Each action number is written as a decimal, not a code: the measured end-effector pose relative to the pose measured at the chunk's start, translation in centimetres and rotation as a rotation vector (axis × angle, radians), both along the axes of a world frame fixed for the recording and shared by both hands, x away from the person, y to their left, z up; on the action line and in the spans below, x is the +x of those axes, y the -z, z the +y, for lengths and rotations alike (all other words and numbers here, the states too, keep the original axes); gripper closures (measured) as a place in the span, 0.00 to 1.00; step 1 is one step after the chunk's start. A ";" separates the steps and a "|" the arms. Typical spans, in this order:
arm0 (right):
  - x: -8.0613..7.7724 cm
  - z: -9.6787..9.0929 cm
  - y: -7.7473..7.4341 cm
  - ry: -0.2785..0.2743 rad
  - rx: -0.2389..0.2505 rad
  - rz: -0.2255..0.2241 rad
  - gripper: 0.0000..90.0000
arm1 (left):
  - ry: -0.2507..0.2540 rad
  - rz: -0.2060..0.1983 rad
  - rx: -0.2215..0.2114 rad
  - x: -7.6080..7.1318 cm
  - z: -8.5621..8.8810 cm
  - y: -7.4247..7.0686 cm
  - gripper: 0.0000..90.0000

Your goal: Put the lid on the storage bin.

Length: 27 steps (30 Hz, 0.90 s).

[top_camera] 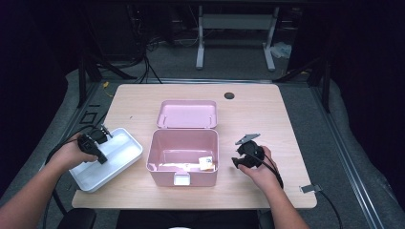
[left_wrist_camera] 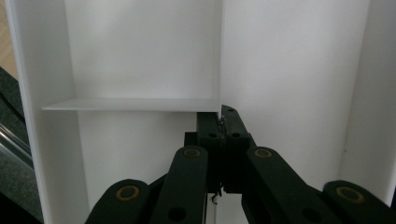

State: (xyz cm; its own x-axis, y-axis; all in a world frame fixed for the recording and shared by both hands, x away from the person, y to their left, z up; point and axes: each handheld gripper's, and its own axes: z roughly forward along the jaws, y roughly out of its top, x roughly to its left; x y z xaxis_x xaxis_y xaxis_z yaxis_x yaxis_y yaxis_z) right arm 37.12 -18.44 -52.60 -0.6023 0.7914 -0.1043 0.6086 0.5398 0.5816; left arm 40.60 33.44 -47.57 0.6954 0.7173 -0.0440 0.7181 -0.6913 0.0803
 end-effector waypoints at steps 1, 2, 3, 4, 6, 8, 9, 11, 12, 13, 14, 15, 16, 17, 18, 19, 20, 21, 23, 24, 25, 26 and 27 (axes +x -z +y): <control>0.0 0.0 0.0 0.003 0.001 -0.001 0.47 | -0.001 -0.007 -0.002 0.0 0.0 -0.3 0.99; 0.0 0.0 0.0 0.004 0.002 -0.005 0.47 | 0.002 -0.012 -0.001 0.0 0.1 -0.6 0.99; 0.0 -0.1 0.0 0.008 0.006 -0.002 0.47 | 0.003 -0.015 -0.004 -0.1 0.1 -0.9 0.99; 0.0 -0.1 -0.1 0.006 0.006 0.000 0.47 | 0.010 -0.019 -0.003 -0.1 0.1 -1.2 0.99; 0.0 -0.1 0.0 0.008 0.010 -0.002 0.47 | 0.029 -0.027 -0.001 -0.2 0.1 -1.8 0.99; 0.0 -0.2 0.0 0.009 0.009 -0.004 0.47 | 0.047 -0.034 0.001 -0.3 0.0 -2.3 0.99; 0.0 -0.2 0.0 0.009 0.010 -0.003 0.47 | 0.055 -0.037 -0.001 -0.4 -0.1 -2.5 0.99; 0.0 -0.2 0.0 0.007 0.011 -0.003 0.47 | 0.063 -0.042 -0.005 -0.4 -0.2 -3.0 0.99; 0.0 -0.2 0.0 0.008 0.010 -0.004 0.47 | 0.069 -0.042 -0.003 -0.4 -0.2 -3.2 0.99; 0.0 -0.2 0.0 0.008 0.010 -0.004 0.47 | 0.073 -0.048 -0.003 -0.4 -0.3 -3.4 0.99; 0.0 -0.2 0.0 0.009 0.011 -0.004 0.47 | 0.076 -0.049 -0.005 -0.4 -0.4 -3.6 0.99; 0.0 -0.2 0.0 0.009 0.012 -0.004 0.47 | 0.079 -0.049 -0.004 -0.4 -0.5 -3.7 0.99; 0.0 -0.2 0.0 0.009 0.013 -0.004 0.47 | 0.083 -0.051 -0.005 -0.4 -0.5 -3.9 0.99; 0.0 -0.2 0.0 0.009 0.013 -0.004 0.47 | 0.087 -0.056 -0.002 -0.4 -0.7 -4.1 0.99; 0.0 -0.2 0.0 0.008 0.013 -0.006 0.47 | 0.094 -0.056 -0.001 -0.4 -0.8 -4.3 0.99; 0.0 -0.2 0.0 0.009 0.013 -0.004 0.47 | 0.096 -0.056 0.001 -0.4 -0.9 -4.4 0.99; 0.0 -0.2 0.0 0.009 0.014 -0.004 0.47 | 0.099 -0.053 0.000 -0.4 -0.9 -4.5 0.99; 0.0 -0.2 0.0 0.009 0.014 -0.004 0.47 | 0.104 -0.057 0.000 -0.3 -1.1 -4.7 0.99; 0.0 -0.2 0.0 0.010 0.014 -0.003 0.47 | 0.113 -0.057 0.001 -0.3 -1.3 -5.0 0.99; 0.0 -0.2 0.1 0.007 0.019 -0.006 0.47 | 0.116 -0.059 0.001 -0.3 -1.4 -5.1 0.99; 0.0 -0.2 0.1 0.006 0.019 -0.007 0.47 | 0.118 -0.060 0.000 -0.3 -1.6 -5.4 0.99; 0.0 -0.2 0.0 0.009 0.016 -0.009 0.47 | 0.122 -0.061 -0.002 -0.3 -1.7 -5.6 0.99; 0.0 -0.2 0.0 0.013 0.012 -0.010 0.47 | 0.127 -0.064 -0.001 -0.2 -1.9 -5.8 0.99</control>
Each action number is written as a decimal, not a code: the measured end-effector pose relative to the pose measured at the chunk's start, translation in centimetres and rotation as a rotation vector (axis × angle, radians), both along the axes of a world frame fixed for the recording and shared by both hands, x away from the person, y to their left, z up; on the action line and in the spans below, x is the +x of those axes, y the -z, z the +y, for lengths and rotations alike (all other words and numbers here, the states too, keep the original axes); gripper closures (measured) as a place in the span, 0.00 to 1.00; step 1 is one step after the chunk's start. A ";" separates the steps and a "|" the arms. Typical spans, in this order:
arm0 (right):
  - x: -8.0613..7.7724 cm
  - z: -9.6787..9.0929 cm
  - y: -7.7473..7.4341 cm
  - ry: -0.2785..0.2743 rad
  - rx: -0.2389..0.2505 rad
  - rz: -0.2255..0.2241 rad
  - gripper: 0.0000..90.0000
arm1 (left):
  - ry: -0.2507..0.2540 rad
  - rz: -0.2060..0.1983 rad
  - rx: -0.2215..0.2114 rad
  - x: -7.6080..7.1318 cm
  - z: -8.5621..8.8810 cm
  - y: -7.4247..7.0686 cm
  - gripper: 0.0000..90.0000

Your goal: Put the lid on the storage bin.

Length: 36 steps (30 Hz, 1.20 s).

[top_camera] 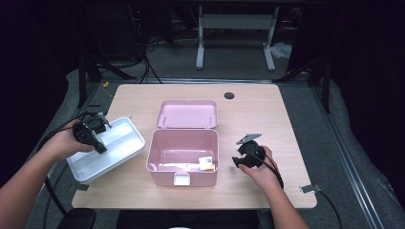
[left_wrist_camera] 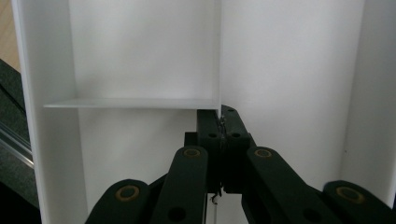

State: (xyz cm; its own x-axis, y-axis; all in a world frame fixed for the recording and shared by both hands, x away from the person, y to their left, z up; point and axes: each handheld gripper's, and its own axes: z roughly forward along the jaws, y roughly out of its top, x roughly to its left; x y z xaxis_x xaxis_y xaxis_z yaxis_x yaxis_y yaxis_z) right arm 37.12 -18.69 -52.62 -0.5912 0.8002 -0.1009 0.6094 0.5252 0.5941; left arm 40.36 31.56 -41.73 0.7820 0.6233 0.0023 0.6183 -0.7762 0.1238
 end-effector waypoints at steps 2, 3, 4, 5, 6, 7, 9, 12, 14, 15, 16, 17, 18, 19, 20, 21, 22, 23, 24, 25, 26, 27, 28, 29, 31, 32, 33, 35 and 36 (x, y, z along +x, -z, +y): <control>0.0 0.0 0.0 0.000 0.005 0.000 0.47 | 0.006 -0.003 0.000 0.0 -0.3 -0.4 0.99; 0.0 0.0 0.0 -0.001 0.007 0.000 0.47 | 0.009 -0.005 0.002 0.0 -0.4 -0.7 0.99; 0.0 0.0 0.0 -0.001 0.008 -0.001 0.47 | 0.014 -0.009 -0.001 0.1 -0.6 -0.9 0.99; 0.0 0.0 0.0 -0.001 0.008 -0.002 0.47 | 0.015 -0.010 0.000 0.1 -0.7 -1.1 0.99; 0.0 0.0 0.0 0.000 0.007 -0.002 0.47 | 0.018 -0.014 0.003 0.1 -0.8 -1.3 0.99; 0.0 0.0 0.0 -0.001 0.007 -0.001 0.47 | 0.022 -0.016 0.002 0.1 -1.0 -1.5 0.99; 0.0 0.0 0.0 0.002 0.003 -0.005 0.47 | 0.030 -0.020 0.000 0.2 -1.2 -1.9 0.99; 0.0 0.0 -0.1 0.001 0.008 -0.003 0.47 | 0.039 -0.027 -0.004 0.2 -1.6 -2.5 0.99; 0.0 -0.1 -0.1 -0.001 0.009 -0.009 0.47 | 0.050 -0.031 -0.008 0.2 -1.9 -2.8 0.99; 0.0 0.0 -0.1 0.000 0.017 -0.008 0.47 | 0.053 -0.034 -0.012 0.2 -2.1 -2.9 0.99; 0.0 -0.1 -0.1 -0.002 0.016 -0.010 0.47 | 0.059 -0.033 -0.014 0.2 -2.3 -3.0 0.99; 0.0 -0.1 -0.1 -0.002 0.015 -0.010 0.47 | 0.060 -0.033 -0.013 0.2 -2.4 -3.1 0.99; 0.0 -0.1 -0.1 -0.001 0.014 -0.010 0.47 | 0.068 -0.025 -0.013 0.3 -2.7 -3.2 0.99; 0.0 0.0 -0.1 0.001 0.015 -0.008 0.47 | 0.081 -0.025 -0.012 0.3 -3.0 -3.2 0.99; 0.0 0.0 -0.1 -0.002 0.014 -0.008 0.47 | 0.084 -0.026 -0.015 0.3 -3.3 -3.3 0.99; 0.0 0.0 -0.1 0.000 0.010 -0.006 0.47 | 0.092 -0.028 -0.019 0.4 -3.6 -3.3 0.99; 0.0 0.0 0.0 0.000 0.008 -0.005 0.47 | 0.103 -0.029 -0.021 0.4 -3.9 -3.3 0.99; 0.0 0.0 0.0 -0.001 0.009 -0.006 0.47 | 0.113 -0.028 -0.022 0.5 -4.2 -3.3 0.99; 0.0 0.0 0.0 0.002 0.005 -0.008 0.47 | 0.129 -0.030 -0.027 0.6 -4.7 -3.3 0.99; 0.0 0.0 0.0 0.002 0.005 -0.007 0.47 | 0.136 -0.030 -0.029 0.6 -5.0 -3.3 0.99; 0.0 0.0 0.0 0.002 0.006 -0.007 0.47 | 0.154 -0.033 -0.035 0.7 -5.5 -3.3 0.99; 0.0 0.0 0.0 0.002 0.007 -0.006 0.47 | 0.168 -0.035 -0.041 0.7 -6.0 -3.4 0.99; 0.0 0.0 0.0 0.001 0.008 -0.005 0.47 | 0.178 -0.035 -0.043 0.8 -6.5 -3.4 0.99; 0.0 0.0 0.0 0.001 0.009 -0.005 0.47 | 0.189 -0.038 -0.047 0.8 -7.0 -3.4 0.99; 0.0 -0.1 0.0 -0.001 0.011 -0.001 0.47 | 0.214 -0.039 -0.051 0.9 -8.0 -3.4 0.99; 0.0 -0.1 0.1 -0.001 0.011 -0.001 0.47 | 0.231 -0.038 -0.052 0.9 -8.8 -3.4 0.99; 0.0 -0.1 0.0 -0.001 0.012 -0.002 0.47 | 0.246 -0.039 -0.053 0.9 -9.5 -3.4 0.99; 0.0 -0.2 -0.1 -0.004 0.001 0.009 0.47 | 0.271 -0.037 -0.055 0.9 -10.8 -3.3 0.99; 0.0 -0.1 0.0 0.002 0.009 -0.007 0.47 | 0.288 -0.035 -0.054 0.9 -11.4 -3.3 0.99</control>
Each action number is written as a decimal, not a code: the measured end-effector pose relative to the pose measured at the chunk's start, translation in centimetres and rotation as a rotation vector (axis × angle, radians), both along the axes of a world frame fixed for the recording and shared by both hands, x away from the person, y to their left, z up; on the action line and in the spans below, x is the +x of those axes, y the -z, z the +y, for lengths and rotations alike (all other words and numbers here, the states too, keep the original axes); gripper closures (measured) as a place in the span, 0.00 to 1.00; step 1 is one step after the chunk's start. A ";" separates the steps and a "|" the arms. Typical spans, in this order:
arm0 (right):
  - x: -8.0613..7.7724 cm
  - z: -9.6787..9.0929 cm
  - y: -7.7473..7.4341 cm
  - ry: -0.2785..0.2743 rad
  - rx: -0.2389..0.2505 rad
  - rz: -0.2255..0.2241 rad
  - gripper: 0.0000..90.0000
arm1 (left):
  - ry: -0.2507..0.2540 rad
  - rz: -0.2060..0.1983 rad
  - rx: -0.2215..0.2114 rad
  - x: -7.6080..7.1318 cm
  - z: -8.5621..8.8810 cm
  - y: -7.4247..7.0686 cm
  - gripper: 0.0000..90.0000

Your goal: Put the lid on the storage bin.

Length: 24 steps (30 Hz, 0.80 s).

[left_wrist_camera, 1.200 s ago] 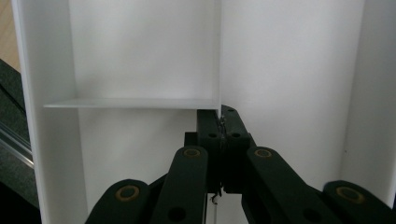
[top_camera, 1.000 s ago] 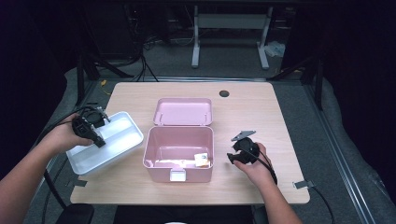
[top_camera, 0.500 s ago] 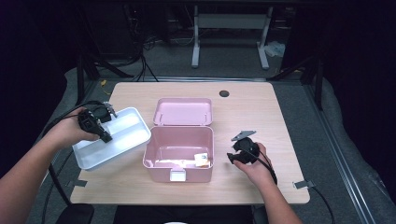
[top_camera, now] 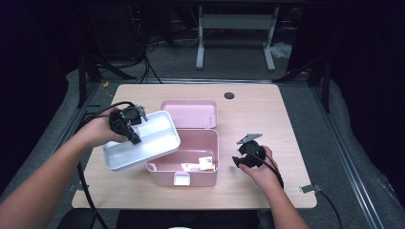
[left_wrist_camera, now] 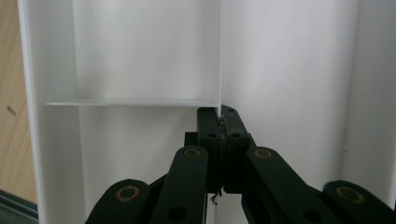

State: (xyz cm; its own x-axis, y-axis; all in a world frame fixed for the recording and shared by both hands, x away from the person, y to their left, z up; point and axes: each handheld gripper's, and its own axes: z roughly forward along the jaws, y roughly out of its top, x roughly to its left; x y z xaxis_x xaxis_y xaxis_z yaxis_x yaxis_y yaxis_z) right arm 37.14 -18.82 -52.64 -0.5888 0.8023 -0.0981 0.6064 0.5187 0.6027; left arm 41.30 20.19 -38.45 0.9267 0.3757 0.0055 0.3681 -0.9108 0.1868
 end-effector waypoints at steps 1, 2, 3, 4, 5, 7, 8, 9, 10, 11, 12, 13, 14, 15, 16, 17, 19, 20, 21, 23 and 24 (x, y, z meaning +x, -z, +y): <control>0.0 0.0 0.0 -0.003 0.003 0.001 0.47 | 0.014 0.000 0.006 0.0 -0.6 0.0 0.99; 0.0 -0.1 0.0 -0.002 0.003 0.001 0.47 | 0.038 0.002 0.010 0.0 -1.5 0.0 0.99; 0.0 -0.1 0.0 -0.003 0.008 0.005 0.47 | 0.054 -0.002 0.009 0.0 -2.0 0.0 0.99; 0.0 -0.2 0.0 -0.003 0.005 0.002 0.47 | 0.066 -0.006 0.011 0.0 -2.5 0.0 0.99; 0.0 -0.2 0.0 -0.002 0.007 0.002 0.47 | 0.075 -0.006 0.010 0.0 -2.8 0.0 0.99; 0.0 -0.2 0.0 0.000 0.011 0.001 0.47 | 0.102 -0.012 0.012 0.0 -3.9 0.1 0.99; 0.0 -0.2 0.0 0.000 0.008 0.002 0.47 | 0.118 -0.011 0.011 0.0 -4.3 0.1 0.99; 0.0 -0.2 0.0 0.000 0.009 0.002 0.47 | 0.132 -0.014 0.015 -0.1 -4.7 0.2 0.99; 0.0 -0.2 0.0 -0.001 0.009 0.002 0.47 | 0.156 -0.014 0.018 -0.1 -5.3 0.2 0.99; 0.0 -0.2 0.0 -0.001 0.011 0.002 0.47 | 0.166 -0.015 0.018 -0.2 -5.7 0.2 0.99; 0.0 -0.2 0.0 0.001 0.007 -0.001 0.47 | 0.185 -0.015 0.018 -0.2 -6.2 0.3 0.99; 0.0 -0.2 0.0 -0.001 0.009 -0.001 0.47 | 0.200 -0.018 0.013 -0.3 -6.6 0.4 0.99; 0.0 -0.2 0.0 0.001 0.012 0.000 0.47 | 0.212 -0.013 0.013 -0.4 -7.0 0.3 0.99; -0.1 -0.2 0.0 0.002 0.013 -0.001 0.47 | 0.227 -0.015 0.013 -0.4 -7.3 0.4 0.99; -0.1 -0.3 0.0 0.001 0.012 -0.001 0.47 | 0.240 -0.020 0.011 -0.5 -7.7 0.4 0.99; -0.1 -0.3 0.0 0.002 0.008 -0.003 0.47 | 0.256 -0.020 0.016 -0.6 -8.0 0.4 0.99; -0.1 -0.4 0.0 0.000 0.016 -0.002 0.47 | 0.270 -0.020 0.017 -0.7 -8.7 0.5 0.99; -0.2 -0.4 0.0 0.000 0.022 -0.001 0.47 | 0.280 -0.015 0.014 -0.7 -9.0 0.6 0.99; -0.2 -0.4 0.0 0.001 0.025 -0.001 0.47 | 0.287 -0.017 0.013 -0.7 -9.3 0.7 0.99; -0.3 -0.5 0.0 0.008 0.014 -0.005 0.47 | 0.302 -0.012 0.011 -0.7 -9.8 0.8 0.99; -0.3 -0.5 0.0 0.007 0.015 -0.006 0.47 | 0.313 -0.012 0.008 -0.8 -10.1 0.9 0.99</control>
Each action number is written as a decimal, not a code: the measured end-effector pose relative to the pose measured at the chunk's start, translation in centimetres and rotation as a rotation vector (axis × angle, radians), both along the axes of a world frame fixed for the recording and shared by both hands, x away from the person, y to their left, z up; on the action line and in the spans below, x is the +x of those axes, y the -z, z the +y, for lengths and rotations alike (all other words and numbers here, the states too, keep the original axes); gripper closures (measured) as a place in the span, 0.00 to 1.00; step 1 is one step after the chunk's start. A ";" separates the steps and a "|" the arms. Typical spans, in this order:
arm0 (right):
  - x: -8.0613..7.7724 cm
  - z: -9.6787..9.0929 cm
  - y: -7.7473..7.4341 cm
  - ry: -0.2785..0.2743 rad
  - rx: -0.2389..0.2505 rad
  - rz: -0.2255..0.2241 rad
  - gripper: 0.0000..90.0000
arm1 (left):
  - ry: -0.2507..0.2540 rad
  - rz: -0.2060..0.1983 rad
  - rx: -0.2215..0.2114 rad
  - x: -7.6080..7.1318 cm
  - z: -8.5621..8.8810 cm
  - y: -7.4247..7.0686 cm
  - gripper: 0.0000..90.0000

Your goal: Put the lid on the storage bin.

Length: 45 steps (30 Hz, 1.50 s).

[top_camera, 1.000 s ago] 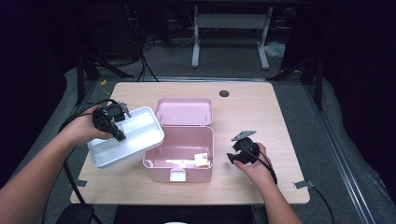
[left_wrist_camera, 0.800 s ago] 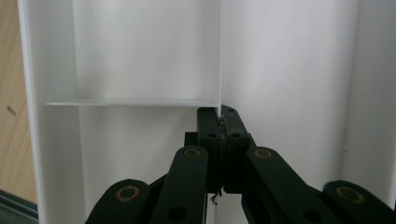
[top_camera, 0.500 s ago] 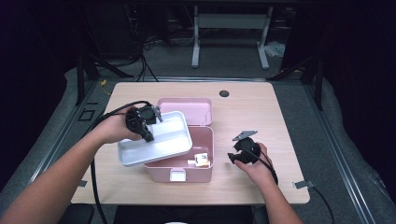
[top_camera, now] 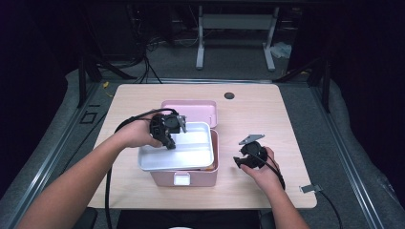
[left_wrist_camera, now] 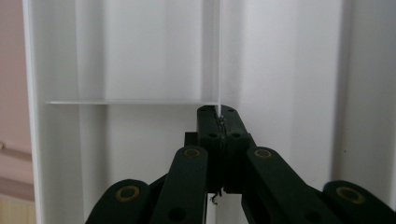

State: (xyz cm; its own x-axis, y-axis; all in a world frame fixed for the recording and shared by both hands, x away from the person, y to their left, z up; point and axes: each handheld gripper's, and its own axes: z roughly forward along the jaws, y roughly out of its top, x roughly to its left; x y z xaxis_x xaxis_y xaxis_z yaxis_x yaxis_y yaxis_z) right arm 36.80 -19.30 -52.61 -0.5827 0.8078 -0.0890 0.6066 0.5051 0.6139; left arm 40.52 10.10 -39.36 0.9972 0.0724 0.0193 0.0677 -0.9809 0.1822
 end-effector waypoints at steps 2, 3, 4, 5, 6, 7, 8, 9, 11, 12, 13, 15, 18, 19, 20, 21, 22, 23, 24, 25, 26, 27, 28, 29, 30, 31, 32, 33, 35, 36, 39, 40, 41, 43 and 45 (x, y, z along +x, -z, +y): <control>-0.1 -0.1 0.0 0.002 -0.001 -0.001 0.47 | 0.010 0.001 -0.006 0.0 -0.4 0.1 0.99; -0.1 -0.1 0.0 0.000 0.003 0.003 0.47 | 0.015 -0.002 -0.008 0.0 -0.6 0.1 0.99; -0.1 -0.1 0.0 0.003 0.006 0.003 0.47 | 0.020 -0.007 -0.011 0.0 -0.8 0.1 0.99; -0.1 -0.2 0.1 0.002 0.008 0.003 0.47 | 0.024 -0.003 -0.009 0.0 -1.0 0.1 0.99; -0.1 -0.2 0.1 0.001 0.008 0.001 0.47 | 0.026 -0.007 -0.009 0.0 -1.1 0.1 0.99; -0.2 -0.2 0.0 0.003 0.004 0.001 0.47 | 0.026 -0.007 -0.015 0.0 -1.2 0.2 0.99; -0.2 -0.2 0.0 0.005 0.003 -0.001 0.47 | 0.029 -0.007 -0.012 0.0 -1.2 0.2 0.99; -0.2 -0.2 0.0 0.006 0.003 -0.002 0.47 | 0.028 -0.009 -0.016 0.0 -1.2 0.2 0.99; -0.2 -0.3 0.0 0.010 -0.002 -0.005 0.48 | 0.027 -0.008 -0.017 0.0 -1.3 0.3 0.99; -0.2 -0.3 0.0 0.001 0.016 -0.002 0.48 | 0.029 -0.012 -0.016 0.0 -1.3 0.3 0.99; -0.2 -0.3 0.1 -0.001 0.019 -0.001 0.48 | 0.029 -0.018 -0.013 0.0 -1.4 0.4 0.99; -0.2 -0.2 0.0 0.004 0.005 -0.002 0.48 | 0.036 -0.023 -0.010 0.0 -1.6 0.6 0.99; -0.2 -0.1 0.0 0.001 0.005 -0.002 0.48 | 0.047 -0.028 0.014 -0.1 -2.0 0.9 0.99; -0.2 -0.1 0.0 0.000 0.005 -0.005 0.48 | 0.050 -0.029 0.011 -0.1 -2.1 1.0 0.99; -0.2 -0.1 0.0 0.001 0.004 -0.006 0.48 | 0.055 -0.020 0.017 -0.1 -2.1 1.2 0.99; -0.2 -0.1 0.0 0.005 -0.003 -0.005 0.48 | 0.053 -0.009 0.016 -0.1 -2.1 1.5 0.99; -0.2 -0.1 0.0 0.006 0.000 -0.004 0.48 | 0.048 0.003 0.013 0.0 -2.1 1.8 0.99; -0.2 -0.1 0.0 0.003 0.007 0.001 0.48 | 0.051 0.006 0.010 0.1 -2.1 2.0 0.99; -0.1 -0.1 0.1 0.002 0.007 -0.001 0.48 | 0.048 0.015 0.011 0.2 -2.1 2.1 0.99; -0.1 -0.1 0.1 0.004 0.009 0.002 0.48 | 0.040 0.020 0.012 0.2 -2.1 2.3 0.99; -0.1 -0.1 0.1 0.004 0.008 0.004 0.48 | 0.043 0.019 0.014 0.2 -2.1 2.4 0.99; -0.1 -0.1 0.1 0.002 0.006 0.003 0.48 | 0.043 0.023 0.015 0.3 -2.1 2.5 0.99; -0.1 -0.1 0.1 0.002 0.007 0.003 0.48 | 0.035 0.028 0.006 0.3 -2.1 2.7 0.99; 0.0 -0.1 0.1 0.004 0.001 0.001 0.48 | 0.032 0.025 0.005 0.3 -2.1 2.7 0.98; 0.0 0.0 0.1 0.001 0.001 0.003 0.48 | 0.035 0.027 0.002 0.3 -2.0 2.7 0.98; 0.1 0.0 0.1 0.002 -0.005 0.001 0.47 | 0.034 0.028 0.003 0.3 -2.0 2.7 0.98; 0.2 0.1 0.2 -0.001 0.003 0.006 0.47 | 0.023 0.029 0.000 0.3 -2.0 2.7 0.98; 0.3 0.2 0.2 -0.005 -0.001 0.009 0.47 | 0.020 0.027 -0.001 0.2 -2.0 2.7 0.98; 0.5 0.3 0.0 -0.004 0.002 0.007 0.47 | 0.020 0.016 0.003 0.1 -2.0 2.7 0.97; 0.6 0.4 -0.1 -0.006 0.014 0.014 0.47 | 0.014 0.014 0.003 0.1 -2.0 2.7 0.97; 1.1 0.6 -0.9 -0.011 0.043 0.013 0.47 | 0.010 0.009 0.005 0.0 -2.0 2.7 0.97; 1.3 0.7 -1.1 -0.012 0.046 0.010 0.47 | 0.009 0.009 0.006 0.0 -2.0 2.7 0.97; 1.5 0.8 -1.5 -0.013 0.047 0.011 0.47 | 0.009 0.009 0.006 0.0 -2.0 2.7 0.97; 2.0 1.1 -2.2 -0.022 0.054 0.010 0.47 | 0.002 0.010 0.003 0.0 -2.0 2.7 0.97; 2.7 1.4 -2.9 -0.026 0.047 0.010 0.47 | -0.011 0.012 0.000 0.0 -2.0 2.8 0.96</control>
State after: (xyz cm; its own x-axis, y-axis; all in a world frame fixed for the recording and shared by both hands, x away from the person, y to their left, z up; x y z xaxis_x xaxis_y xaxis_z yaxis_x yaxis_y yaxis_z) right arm 39.49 -17.87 -49.71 -0.6039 0.7958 -0.0454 0.6003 0.4915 0.6309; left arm 40.49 8.10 -42.12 0.9965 0.0833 0.0073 0.0806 -0.9801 0.1814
